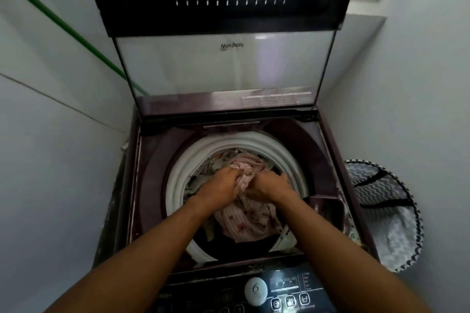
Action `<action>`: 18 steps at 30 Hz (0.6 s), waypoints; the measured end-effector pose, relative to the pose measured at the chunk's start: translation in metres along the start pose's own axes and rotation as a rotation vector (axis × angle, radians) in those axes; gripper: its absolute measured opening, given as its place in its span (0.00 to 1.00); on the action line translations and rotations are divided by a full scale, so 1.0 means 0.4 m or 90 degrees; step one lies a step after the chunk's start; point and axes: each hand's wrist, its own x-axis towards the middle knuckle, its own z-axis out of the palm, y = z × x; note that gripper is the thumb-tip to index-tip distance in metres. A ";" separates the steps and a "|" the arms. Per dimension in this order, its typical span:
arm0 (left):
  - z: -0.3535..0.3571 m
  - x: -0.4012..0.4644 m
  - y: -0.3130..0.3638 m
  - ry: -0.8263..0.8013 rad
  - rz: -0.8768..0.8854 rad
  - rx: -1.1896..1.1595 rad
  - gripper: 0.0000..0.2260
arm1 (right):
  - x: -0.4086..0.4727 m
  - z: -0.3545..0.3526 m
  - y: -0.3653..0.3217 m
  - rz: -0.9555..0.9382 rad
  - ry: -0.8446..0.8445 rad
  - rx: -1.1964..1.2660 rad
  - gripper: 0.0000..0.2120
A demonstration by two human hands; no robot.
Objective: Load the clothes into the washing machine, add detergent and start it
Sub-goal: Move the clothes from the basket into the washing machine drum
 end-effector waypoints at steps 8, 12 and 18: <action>-0.012 0.032 0.158 0.152 0.096 -0.049 0.11 | -0.159 -0.072 0.134 0.013 0.389 0.196 0.11; 0.002 0.060 0.296 0.173 0.206 -0.071 0.10 | -0.223 -0.104 0.270 0.044 0.582 0.293 0.09; 0.083 0.132 0.510 0.185 0.281 -0.103 0.11 | -0.244 -0.102 0.545 0.184 0.548 0.429 0.10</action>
